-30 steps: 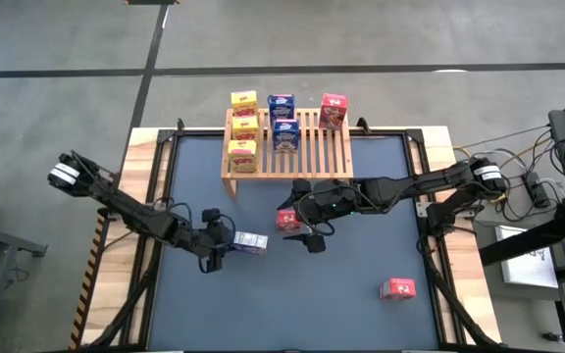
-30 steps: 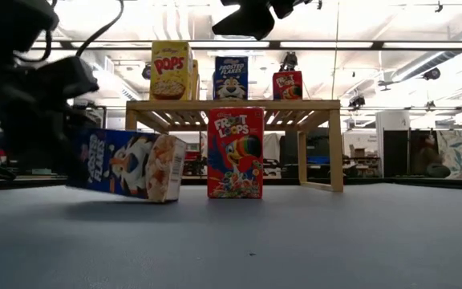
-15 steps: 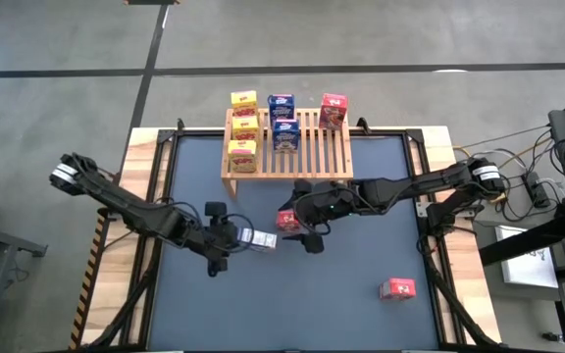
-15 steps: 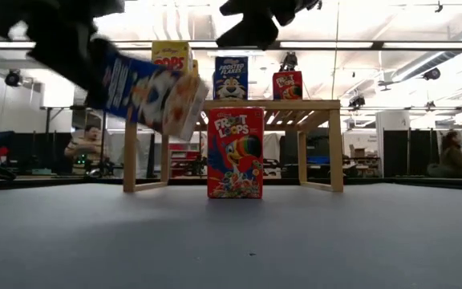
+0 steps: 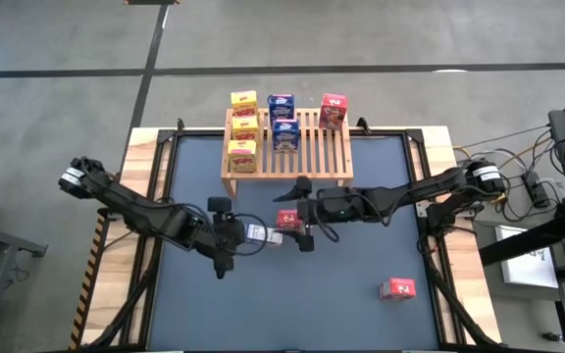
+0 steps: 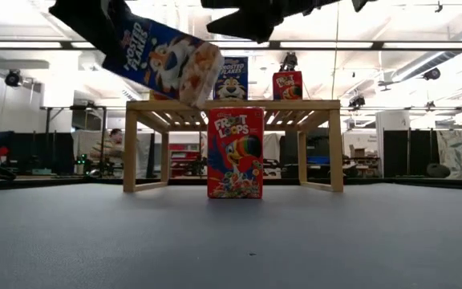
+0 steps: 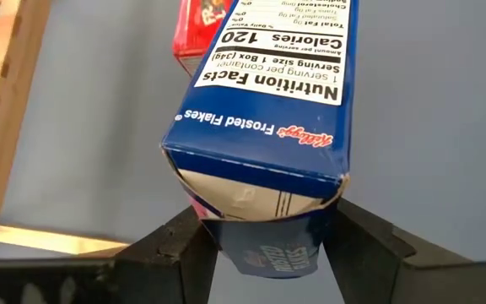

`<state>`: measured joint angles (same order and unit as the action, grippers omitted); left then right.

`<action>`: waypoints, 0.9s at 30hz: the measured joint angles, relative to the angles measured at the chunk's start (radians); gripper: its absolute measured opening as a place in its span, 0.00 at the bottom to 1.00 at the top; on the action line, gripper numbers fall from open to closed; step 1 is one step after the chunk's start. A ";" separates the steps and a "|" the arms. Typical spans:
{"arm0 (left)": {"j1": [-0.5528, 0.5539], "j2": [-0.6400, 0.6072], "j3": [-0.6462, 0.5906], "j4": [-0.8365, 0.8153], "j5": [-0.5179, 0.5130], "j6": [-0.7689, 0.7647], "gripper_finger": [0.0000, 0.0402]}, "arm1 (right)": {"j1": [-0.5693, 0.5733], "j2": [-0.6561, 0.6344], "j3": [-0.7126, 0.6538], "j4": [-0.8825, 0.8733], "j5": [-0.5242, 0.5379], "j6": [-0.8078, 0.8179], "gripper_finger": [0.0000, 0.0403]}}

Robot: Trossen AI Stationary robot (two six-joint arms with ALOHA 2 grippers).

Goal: Stack cereal on shelf
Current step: Put the blue cereal box on the shelf aligned with the other blue cereal box

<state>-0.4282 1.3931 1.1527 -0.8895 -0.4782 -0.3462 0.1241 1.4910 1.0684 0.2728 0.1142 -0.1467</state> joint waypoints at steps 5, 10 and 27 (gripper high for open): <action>0.001 0.076 0.061 -0.038 -0.014 0.000 0.44 | -0.018 0.034 -0.038 0.054 -0.043 0.069 0.92; 0.003 0.154 0.154 -0.115 -0.059 0.000 0.44 | -0.020 0.085 -0.013 0.055 -0.041 0.061 0.92; 0.006 0.282 0.364 -0.311 -0.087 -0.030 0.44 | 0.015 0.215 0.190 -0.119 -0.035 0.010 0.89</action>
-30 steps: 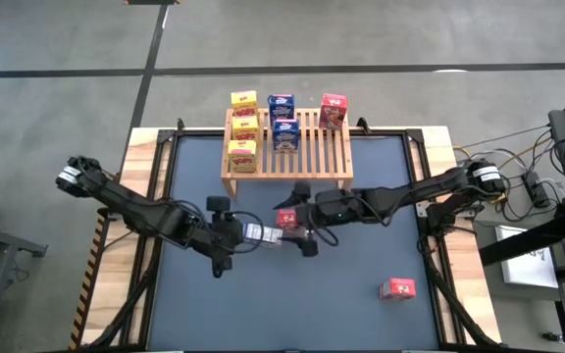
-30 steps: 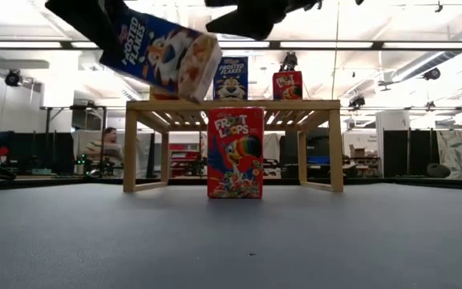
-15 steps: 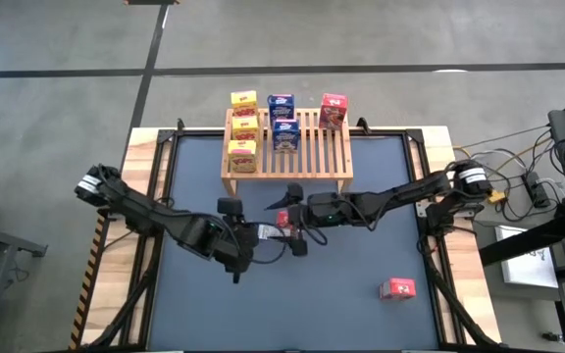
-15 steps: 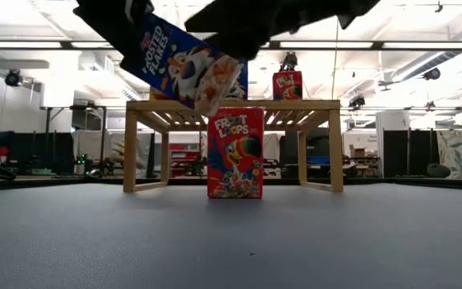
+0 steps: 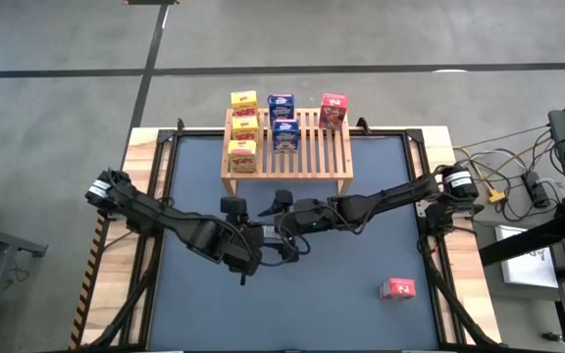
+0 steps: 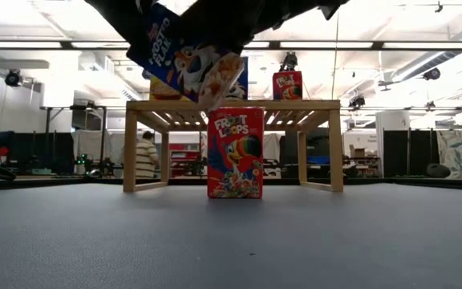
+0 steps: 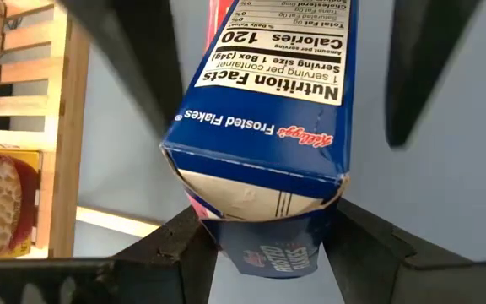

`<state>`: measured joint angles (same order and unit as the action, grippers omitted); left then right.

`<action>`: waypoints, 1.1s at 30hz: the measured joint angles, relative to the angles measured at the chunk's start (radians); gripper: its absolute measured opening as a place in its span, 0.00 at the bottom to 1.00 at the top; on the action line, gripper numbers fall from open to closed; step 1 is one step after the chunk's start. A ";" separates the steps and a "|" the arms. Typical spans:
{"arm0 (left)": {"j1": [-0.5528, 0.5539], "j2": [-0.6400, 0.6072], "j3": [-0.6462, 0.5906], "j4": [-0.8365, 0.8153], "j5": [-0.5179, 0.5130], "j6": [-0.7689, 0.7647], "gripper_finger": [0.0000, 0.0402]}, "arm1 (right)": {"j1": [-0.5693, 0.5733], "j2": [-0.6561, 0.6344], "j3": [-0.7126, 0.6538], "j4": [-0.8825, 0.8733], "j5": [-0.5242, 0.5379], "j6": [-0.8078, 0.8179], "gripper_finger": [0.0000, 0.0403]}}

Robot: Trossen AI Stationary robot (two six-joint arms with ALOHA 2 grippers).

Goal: Stack cereal on shelf
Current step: Put the blue cereal box on the shelf aligned with the other blue cereal box

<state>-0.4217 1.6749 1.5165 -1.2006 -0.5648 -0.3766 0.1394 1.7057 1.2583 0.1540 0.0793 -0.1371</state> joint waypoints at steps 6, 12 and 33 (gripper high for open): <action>-0.001 -0.004 0.008 -0.004 0.000 -0.007 0.44 | 0.000 -0.002 -0.003 -0.001 0.001 -0.004 0.78; -0.001 -0.004 0.008 -0.004 0.000 -0.007 0.44 | 0.000 -0.009 -0.002 0.000 0.001 -0.005 0.66; -0.006 -0.005 0.008 0.012 -0.002 -0.017 0.60 | 0.000 -0.020 -0.002 -0.022 0.001 -0.052 0.39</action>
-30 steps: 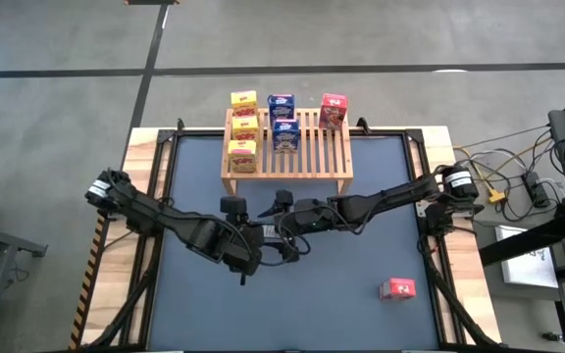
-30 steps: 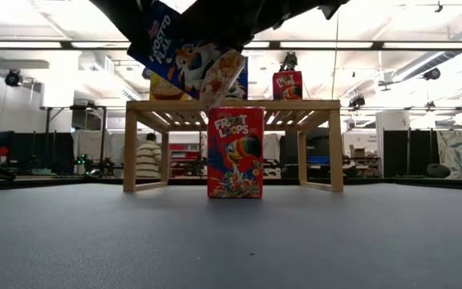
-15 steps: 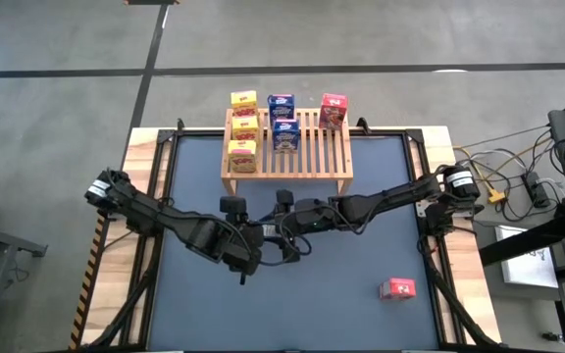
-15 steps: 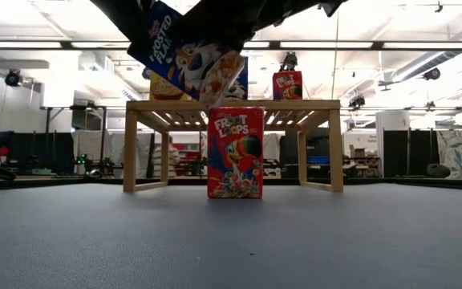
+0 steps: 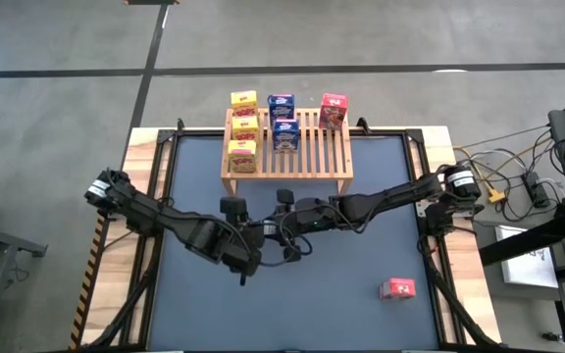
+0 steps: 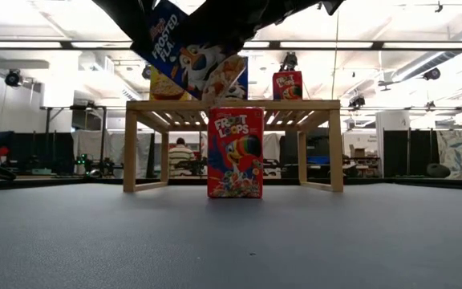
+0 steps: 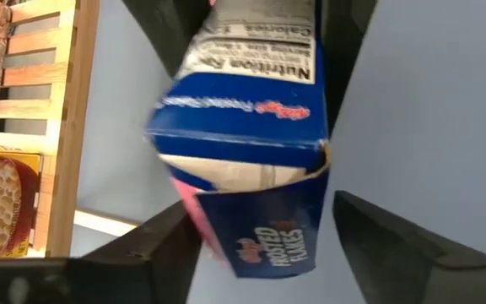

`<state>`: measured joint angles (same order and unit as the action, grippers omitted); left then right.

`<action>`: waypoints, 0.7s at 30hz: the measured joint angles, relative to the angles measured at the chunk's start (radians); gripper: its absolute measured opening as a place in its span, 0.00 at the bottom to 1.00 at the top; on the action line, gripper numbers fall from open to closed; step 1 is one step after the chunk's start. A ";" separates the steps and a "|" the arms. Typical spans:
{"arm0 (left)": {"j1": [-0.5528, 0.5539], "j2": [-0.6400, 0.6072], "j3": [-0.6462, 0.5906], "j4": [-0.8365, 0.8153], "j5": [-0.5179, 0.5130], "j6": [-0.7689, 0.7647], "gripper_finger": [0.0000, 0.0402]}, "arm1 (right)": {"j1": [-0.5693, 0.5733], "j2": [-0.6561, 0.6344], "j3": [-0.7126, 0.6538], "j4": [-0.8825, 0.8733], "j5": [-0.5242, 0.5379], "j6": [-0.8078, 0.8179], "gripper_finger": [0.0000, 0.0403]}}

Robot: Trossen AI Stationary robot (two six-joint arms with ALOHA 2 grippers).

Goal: Stack cereal on shelf
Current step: Put the blue cereal box on the shelf aligned with the other blue cereal box

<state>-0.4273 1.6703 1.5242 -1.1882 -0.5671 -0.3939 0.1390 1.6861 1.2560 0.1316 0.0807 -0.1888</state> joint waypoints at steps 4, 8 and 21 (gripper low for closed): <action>-0.004 -0.004 0.000 -0.003 0.000 0.000 0.73 | -0.002 -0.020 0.000 -0.001 0.000 -0.009 0.38; -0.023 -0.026 0.000 -0.012 -0.053 -0.034 0.83 | -0.002 -0.044 -0.001 -0.027 -0.001 -0.013 0.38; -0.287 -0.218 -0.134 0.065 -0.477 -0.222 0.86 | -0.016 -0.271 -0.138 -0.005 -0.003 -0.047 0.38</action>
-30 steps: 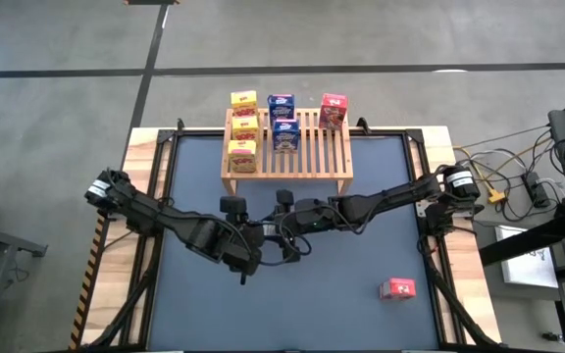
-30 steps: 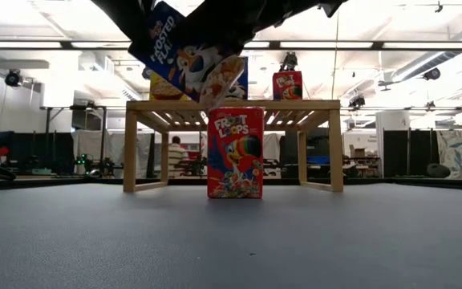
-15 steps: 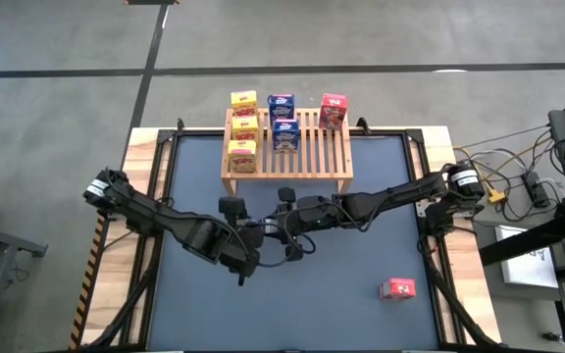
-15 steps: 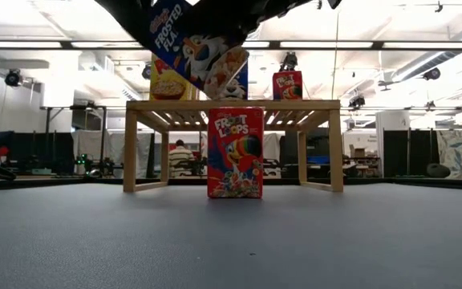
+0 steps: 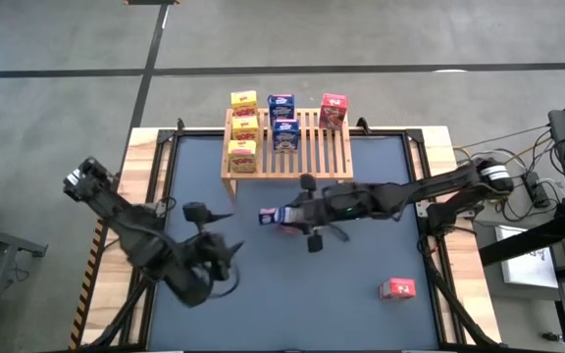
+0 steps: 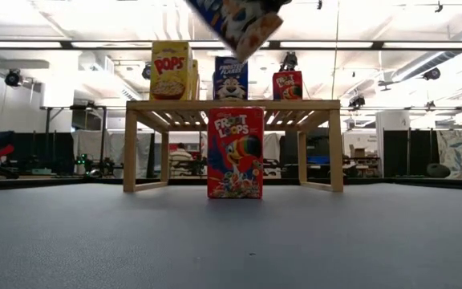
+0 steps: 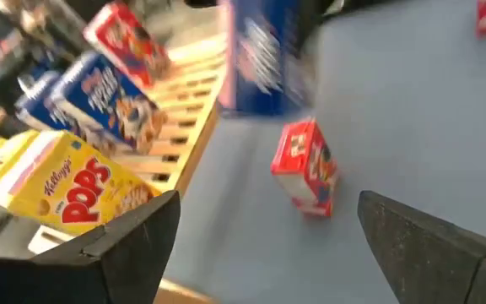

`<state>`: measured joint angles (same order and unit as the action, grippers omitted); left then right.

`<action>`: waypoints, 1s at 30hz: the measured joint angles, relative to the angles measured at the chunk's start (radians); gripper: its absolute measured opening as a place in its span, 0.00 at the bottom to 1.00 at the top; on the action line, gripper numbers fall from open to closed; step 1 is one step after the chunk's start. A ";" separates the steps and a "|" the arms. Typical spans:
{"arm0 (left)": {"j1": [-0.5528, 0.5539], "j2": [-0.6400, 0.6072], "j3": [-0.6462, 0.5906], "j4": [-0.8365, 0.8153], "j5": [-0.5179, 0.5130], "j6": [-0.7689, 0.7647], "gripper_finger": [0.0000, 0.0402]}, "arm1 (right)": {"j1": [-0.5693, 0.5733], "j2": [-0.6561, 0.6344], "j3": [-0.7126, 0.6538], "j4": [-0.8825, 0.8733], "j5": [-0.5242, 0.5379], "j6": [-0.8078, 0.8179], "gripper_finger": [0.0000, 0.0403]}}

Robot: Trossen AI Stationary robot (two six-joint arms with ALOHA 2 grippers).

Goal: Stack cereal on shelf
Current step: Put the blue cereal box on the shelf aligned with the other blue cereal box

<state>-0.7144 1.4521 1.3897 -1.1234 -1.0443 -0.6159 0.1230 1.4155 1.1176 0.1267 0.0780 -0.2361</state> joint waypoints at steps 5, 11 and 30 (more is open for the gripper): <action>-0.075 -0.109 -0.218 0.203 -0.112 -0.004 0.86 | -0.055 -0.154 -0.201 0.298 -0.083 0.008 0.38; -0.099 -0.232 -0.468 0.591 -0.168 0.114 0.86 | -0.179 -0.218 -0.448 0.844 -0.199 0.066 0.38; -0.086 -0.443 -0.990 1.877 0.048 0.832 0.81 | -0.433 0.177 -0.295 1.067 -0.404 0.220 0.38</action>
<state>-0.8001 1.0092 0.3993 0.7537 -0.9960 0.2160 -0.3099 1.5925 0.8222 1.1940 -0.3262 -0.0165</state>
